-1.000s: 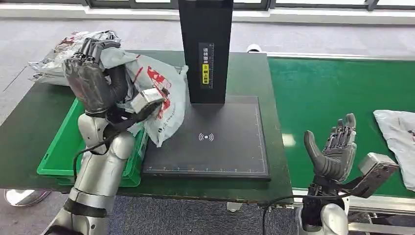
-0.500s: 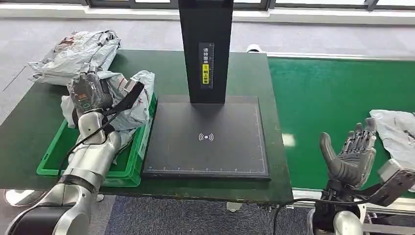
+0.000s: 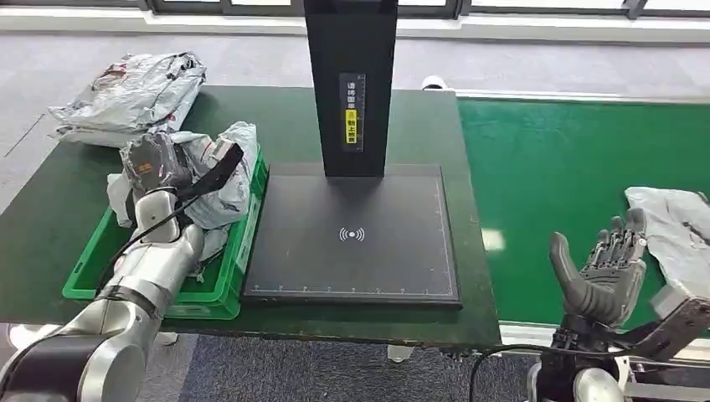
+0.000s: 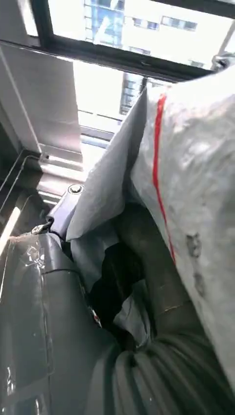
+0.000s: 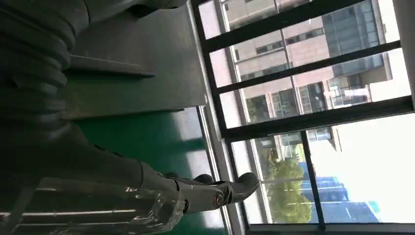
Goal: Moved the parcel from conveyor to table for the left to box.
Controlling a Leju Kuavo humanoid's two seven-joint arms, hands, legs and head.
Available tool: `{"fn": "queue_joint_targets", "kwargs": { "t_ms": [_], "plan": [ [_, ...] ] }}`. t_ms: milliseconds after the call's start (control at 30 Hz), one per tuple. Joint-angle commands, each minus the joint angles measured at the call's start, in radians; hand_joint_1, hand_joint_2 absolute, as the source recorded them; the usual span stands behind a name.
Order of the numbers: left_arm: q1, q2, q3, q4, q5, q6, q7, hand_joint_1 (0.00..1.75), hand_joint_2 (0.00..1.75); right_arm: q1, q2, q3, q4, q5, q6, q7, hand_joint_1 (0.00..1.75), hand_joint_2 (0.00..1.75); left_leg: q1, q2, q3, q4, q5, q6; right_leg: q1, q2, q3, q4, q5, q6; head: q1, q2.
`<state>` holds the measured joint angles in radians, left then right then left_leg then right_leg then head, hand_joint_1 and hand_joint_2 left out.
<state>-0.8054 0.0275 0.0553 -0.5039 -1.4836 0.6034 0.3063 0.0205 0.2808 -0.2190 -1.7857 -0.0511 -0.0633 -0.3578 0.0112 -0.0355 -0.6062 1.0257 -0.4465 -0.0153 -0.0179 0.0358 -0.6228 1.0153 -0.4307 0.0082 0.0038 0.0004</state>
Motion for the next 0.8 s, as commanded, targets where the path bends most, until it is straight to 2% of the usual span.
{"fn": "queue_joint_targets", "kwargs": {
  "t_ms": [33, 133, 200, 233, 267, 300, 367, 400, 633, 800],
  "plan": [
    [-0.077, -0.055, 0.124, 0.166, 0.06, -0.301, -0.126, 0.0, 1.75, -0.007, 0.039, -0.075, 0.029, -0.002, 0.03, 0.003, 0.0, 1.75, 0.0, 0.0, 0.002, -0.001, 0.0, 0.001, 0.001, -0.005, 0.003, -0.001, -0.001, -0.001, 0.0, 0.0],
    [-0.088, -0.131, 0.215, 0.103, 0.255, -0.361, -0.356, 0.0, 1.75, 0.022, 0.056, -0.128, -0.008, -0.009, 0.048, 0.002, 0.0, 1.75, 0.001, -0.003, 0.0, 0.0, 0.0, 0.001, 0.001, -0.007, 0.002, -0.001, -0.001, -0.001, 0.0, 0.0],
    [-0.081, -0.165, 0.256, 0.035, 0.388, -0.393, -0.456, 0.0, 1.75, 0.036, 0.065, -0.145, -0.027, -0.008, 0.059, 0.003, 0.0, 1.75, 0.001, -0.004, -0.001, 0.0, 0.0, 0.001, 0.001, -0.008, 0.002, -0.001, -0.001, -0.001, 0.0, 0.0],
    [-0.072, -0.18, 0.264, -0.02, 0.473, -0.403, -0.487, 0.0, 1.75, 0.043, 0.068, -0.149, -0.037, -0.008, 0.062, 0.004, 0.0, 1.75, 0.001, -0.006, -0.001, 0.001, 0.0, 0.001, 0.002, -0.012, 0.003, -0.001, -0.002, -0.001, 0.0, 0.0],
    [-0.059, -0.179, 0.232, -0.064, 0.51, -0.419, -0.482, 0.0, 1.75, 0.045, 0.068, -0.147, -0.041, -0.009, 0.066, 0.008, 0.0, 1.75, 0.0, -0.007, -0.001, 0.001, 0.0, 0.001, 0.001, -0.01, 0.001, 0.0, -0.002, 0.0, 0.0, 0.0],
    [-0.05, -0.177, 0.211, -0.096, 0.547, -0.433, -0.469, 0.0, 1.75, 0.044, 0.068, -0.145, -0.041, -0.01, 0.067, 0.01, 0.0, 1.75, 0.001, -0.009, -0.001, 0.001, 0.0, 0.001, 0.001, -0.013, 0.003, -0.001, -0.002, 0.0, 0.0, 0.0],
    [-0.035, -0.166, 0.141, -0.163, 0.613, -0.405, -0.456, 0.0, 1.75, 0.044, 0.068, -0.136, -0.046, -0.005, 0.067, 0.018, 0.0, 1.75, 0.001, -0.005, 0.0, 0.0, -0.001, 0.001, 0.001, -0.01, 0.003, -0.001, -0.001, 0.0, 0.0, 0.0],
    [-0.029, -0.17, 0.133, -0.192, 0.666, -0.393, -0.468, 0.0, 0.0, 0.045, 0.068, -0.133, -0.047, -0.004, 0.065, 0.022, 0.0, 1.75, 0.0, -0.004, -0.001, 0.001, 0.0, 0.001, 0.0, -0.007, 0.002, 0.0, -0.001, 0.0, 0.0, 0.0],
    [0.038, -0.165, 0.036, -0.405, 0.981, -0.356, -0.513, 0.0, 0.0, 0.05, 0.068, -0.131, -0.051, -0.002, 0.057, 0.032, 0.0, 1.75, 0.0, -0.003, 0.0, 0.0, -0.001, 0.001, 0.0, -0.007, 0.002, -0.001, -0.001, -0.001, 0.0, 0.0],
    [0.055, -0.156, 0.008, -0.467, 1.054, -0.335, -0.522, 0.0, 0.0, 0.057, 0.068, -0.131, -0.052, -0.002, 0.056, 0.032, 0.0, 1.75, 0.0, -0.002, 0.0, 0.0, -0.001, 0.001, 0.001, -0.005, 0.001, 0.0, -0.001, -0.001, 0.0, 0.0]
  ]
}}
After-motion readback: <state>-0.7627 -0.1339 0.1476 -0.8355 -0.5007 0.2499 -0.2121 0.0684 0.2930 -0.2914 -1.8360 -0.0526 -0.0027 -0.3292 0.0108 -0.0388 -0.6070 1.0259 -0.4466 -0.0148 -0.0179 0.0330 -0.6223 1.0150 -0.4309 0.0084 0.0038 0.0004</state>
